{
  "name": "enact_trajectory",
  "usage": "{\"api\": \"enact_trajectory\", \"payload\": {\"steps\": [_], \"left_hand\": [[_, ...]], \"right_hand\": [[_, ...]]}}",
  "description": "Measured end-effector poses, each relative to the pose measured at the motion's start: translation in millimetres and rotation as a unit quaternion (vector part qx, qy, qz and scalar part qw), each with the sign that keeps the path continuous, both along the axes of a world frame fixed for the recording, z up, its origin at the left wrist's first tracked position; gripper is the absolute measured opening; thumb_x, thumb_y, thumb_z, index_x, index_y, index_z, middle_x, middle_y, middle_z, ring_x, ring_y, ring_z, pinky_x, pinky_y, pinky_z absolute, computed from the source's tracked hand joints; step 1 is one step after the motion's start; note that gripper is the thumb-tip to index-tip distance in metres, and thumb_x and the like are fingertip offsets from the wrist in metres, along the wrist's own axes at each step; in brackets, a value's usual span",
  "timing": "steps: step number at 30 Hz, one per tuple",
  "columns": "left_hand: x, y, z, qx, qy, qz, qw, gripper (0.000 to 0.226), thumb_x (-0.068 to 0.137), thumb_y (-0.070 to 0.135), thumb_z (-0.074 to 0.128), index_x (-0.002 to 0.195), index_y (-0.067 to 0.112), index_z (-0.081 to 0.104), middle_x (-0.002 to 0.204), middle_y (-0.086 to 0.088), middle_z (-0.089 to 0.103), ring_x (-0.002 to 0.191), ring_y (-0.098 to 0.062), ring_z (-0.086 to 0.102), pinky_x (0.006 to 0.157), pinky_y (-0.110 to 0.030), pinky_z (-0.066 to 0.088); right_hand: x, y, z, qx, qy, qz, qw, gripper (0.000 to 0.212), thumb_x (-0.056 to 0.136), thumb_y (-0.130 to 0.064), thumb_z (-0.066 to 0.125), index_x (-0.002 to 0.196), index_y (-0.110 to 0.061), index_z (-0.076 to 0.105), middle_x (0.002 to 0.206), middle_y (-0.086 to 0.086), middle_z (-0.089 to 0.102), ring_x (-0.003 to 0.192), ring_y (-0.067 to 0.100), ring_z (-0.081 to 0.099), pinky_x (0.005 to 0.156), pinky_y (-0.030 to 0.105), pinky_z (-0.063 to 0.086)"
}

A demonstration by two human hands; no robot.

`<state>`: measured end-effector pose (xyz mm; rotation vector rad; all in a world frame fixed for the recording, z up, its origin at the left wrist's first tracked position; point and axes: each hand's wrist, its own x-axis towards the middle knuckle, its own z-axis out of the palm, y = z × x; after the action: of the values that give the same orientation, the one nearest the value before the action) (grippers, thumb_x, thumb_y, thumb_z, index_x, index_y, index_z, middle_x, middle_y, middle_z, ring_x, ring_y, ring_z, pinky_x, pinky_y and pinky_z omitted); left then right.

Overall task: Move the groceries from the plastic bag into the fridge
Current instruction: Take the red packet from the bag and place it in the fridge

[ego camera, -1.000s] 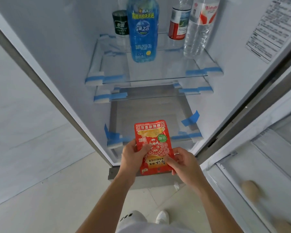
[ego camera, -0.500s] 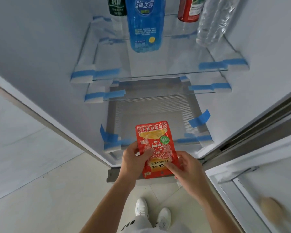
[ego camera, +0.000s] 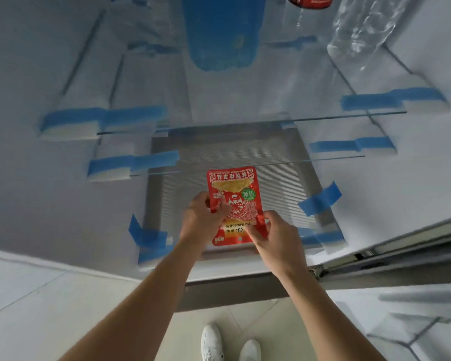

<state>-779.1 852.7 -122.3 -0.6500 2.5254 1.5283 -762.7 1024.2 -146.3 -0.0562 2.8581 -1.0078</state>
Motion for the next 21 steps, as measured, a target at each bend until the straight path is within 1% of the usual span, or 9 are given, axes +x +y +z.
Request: {"api": "enact_trajectory", "payload": {"steps": [4,7,10,12,14,16,17,19,21], "left_hand": [[-35,-12,-5,-0.055,0.014,-0.008,0.998,0.024,0.088,0.033,0.072,0.107,0.024,0.060,0.090,0.014,0.061,0.064,0.009,0.051,0.051,-0.007,0.035],[-53,-17,-8,-0.114,0.024,-0.033,0.993,0.025,0.088,0.038,0.071,0.108,0.022,0.067,0.090,0.009,0.069,0.063,0.007,0.056,0.052,-0.010,0.038],[-65,-18,-13,-0.110,0.048,-0.044,0.992,0.029,0.086,0.035,0.073,0.111,0.022,0.067,0.094,0.009,0.069,0.074,-0.005,0.065,0.065,-0.018,0.051],[-72,-19,-16,-0.112,0.068,-0.057,0.990,0.028,0.086,0.031,0.074,0.111,0.022,0.067,0.095,0.011,0.067,0.083,-0.008,0.066,0.070,-0.020,0.051],[-77,-20,-19,-0.134,0.083,-0.078,0.984,0.028,0.085,0.030,0.075,0.111,0.021,0.068,0.098,0.008,0.069,0.090,-0.011,0.067,0.077,-0.027,0.056],[-79,-22,-24,-0.182,0.093,-0.099,0.974,0.034,0.084,0.036,0.075,0.114,0.021,0.067,0.107,0.002,0.070,0.099,-0.016,0.064,0.090,-0.037,0.054],[-79,-23,-26,-0.221,0.093,-0.110,0.965,0.039,0.084,0.040,0.074,0.117,0.021,0.066,0.112,0.000,0.068,0.104,-0.018,0.062,0.093,-0.038,0.051],[-76,-25,-28,-0.313,0.081,-0.124,0.938,0.050,0.084,0.053,0.069,0.124,0.022,0.063,0.118,-0.005,0.064,0.110,-0.021,0.056,0.094,-0.037,0.048],[-70,-28,-26,-0.376,0.072,-0.130,0.915,0.059,0.085,0.061,0.062,0.130,0.023,0.056,0.122,-0.007,0.058,0.114,-0.024,0.053,0.093,-0.040,0.050]], "right_hand": [[-32,-20,-6,0.019,0.011,-0.029,0.999,0.040,0.089,-0.056,0.066,0.106,-0.021,0.062,0.098,-0.005,0.076,0.086,0.020,0.072,0.085,0.044,0.058],[-50,-31,-7,0.026,-0.005,-0.046,0.999,0.040,0.088,-0.057,0.067,0.106,-0.022,0.060,0.099,-0.006,0.075,0.088,0.020,0.072,0.087,0.046,0.057],[-64,-38,-6,0.033,-0.020,-0.062,0.997,0.041,0.087,-0.056,0.069,0.108,-0.022,0.057,0.099,-0.005,0.076,0.088,0.021,0.072,0.085,0.046,0.058],[-71,-39,-4,0.036,-0.024,-0.069,0.997,0.041,0.087,-0.055,0.070,0.107,-0.022,0.056,0.099,-0.004,0.075,0.088,0.022,0.072,0.085,0.046,0.058],[-76,-40,-1,0.043,-0.025,-0.073,0.996,0.041,0.087,-0.055,0.070,0.107,-0.021,0.056,0.099,-0.005,0.075,0.088,0.022,0.072,0.083,0.045,0.058],[-76,-40,0,0.058,-0.018,-0.070,0.996,0.043,0.088,-0.056,0.068,0.109,-0.021,0.055,0.099,-0.004,0.075,0.086,0.021,0.072,0.080,0.043,0.059],[-76,-40,1,0.068,-0.015,-0.067,0.995,0.043,0.089,-0.056,0.067,0.110,-0.021,0.054,0.098,-0.004,0.074,0.086,0.022,0.071,0.078,0.042,0.059],[-74,-39,3,0.089,-0.008,-0.060,0.994,0.042,0.092,-0.056,0.062,0.110,-0.019,0.055,0.098,-0.002,0.071,0.085,0.022,0.070,0.077,0.042,0.059],[-71,-36,7,0.123,0.015,-0.045,0.991,0.039,0.096,-0.052,0.057,0.110,-0.016,0.056,0.099,0.002,0.067,0.085,0.023,0.066,0.078,0.042,0.058]]}}
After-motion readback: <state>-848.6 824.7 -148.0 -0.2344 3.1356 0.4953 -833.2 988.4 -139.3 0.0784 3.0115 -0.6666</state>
